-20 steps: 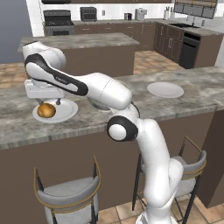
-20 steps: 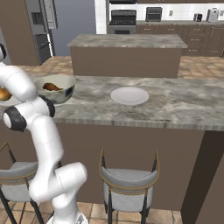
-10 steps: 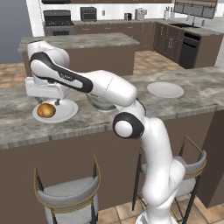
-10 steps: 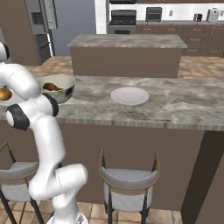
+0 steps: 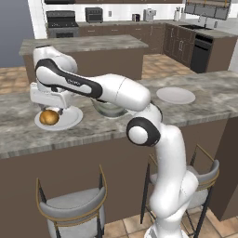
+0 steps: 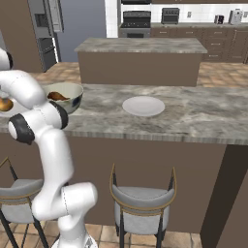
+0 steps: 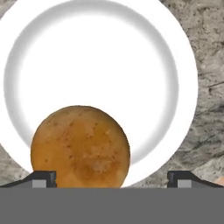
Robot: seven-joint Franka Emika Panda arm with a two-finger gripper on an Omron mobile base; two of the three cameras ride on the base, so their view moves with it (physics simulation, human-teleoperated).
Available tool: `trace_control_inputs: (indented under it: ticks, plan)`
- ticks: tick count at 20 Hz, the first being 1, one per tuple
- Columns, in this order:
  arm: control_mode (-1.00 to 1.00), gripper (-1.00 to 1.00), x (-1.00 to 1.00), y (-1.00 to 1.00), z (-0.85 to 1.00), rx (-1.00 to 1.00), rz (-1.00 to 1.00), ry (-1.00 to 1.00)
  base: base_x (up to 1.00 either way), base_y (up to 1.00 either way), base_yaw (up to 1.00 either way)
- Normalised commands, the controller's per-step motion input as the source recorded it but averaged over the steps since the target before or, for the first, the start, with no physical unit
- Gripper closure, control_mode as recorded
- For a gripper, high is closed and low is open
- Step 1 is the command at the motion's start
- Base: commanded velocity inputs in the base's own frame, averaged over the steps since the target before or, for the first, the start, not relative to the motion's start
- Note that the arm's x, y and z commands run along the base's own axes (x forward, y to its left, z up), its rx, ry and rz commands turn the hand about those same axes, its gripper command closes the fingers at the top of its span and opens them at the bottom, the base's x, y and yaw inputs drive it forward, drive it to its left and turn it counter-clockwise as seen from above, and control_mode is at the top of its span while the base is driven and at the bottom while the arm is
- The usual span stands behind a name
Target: Pick the chicken drumstick and potato from their plates and place them in the bowl. Then put the bowl in the fridge.
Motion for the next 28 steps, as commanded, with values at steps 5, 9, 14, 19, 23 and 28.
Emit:
trace_control_inputs:
  ticks: [5,9,14,19,23,28]
  plan:
    - [-1.0,-1.0,-0.12,0.0,-0.13,0.01,-0.11,0.0,0.0,0.0,0.0]
    - [-1.0,-1.0,-0.04,0.0,-0.15,0.04,-0.05,0.0,0.0,0.0,0.0]
    - [-1.0,-1.0,-0.01,0.03,-0.19,0.04,-0.03,-0.06,0.0,0.0,0.0]
    - [-1.0,-1.0,0.0,0.01,-0.28,0.06,0.0,-0.12,0.0,0.0,0.0]
    - [-1.0,-1.0,0.04,0.01,-0.24,0.08,0.01,-0.12,0.0,0.0,0.0]
    - [-1.0,-1.0,0.09,0.0,-0.24,0.1,0.02,-0.01,0.0,0.0,0.0]
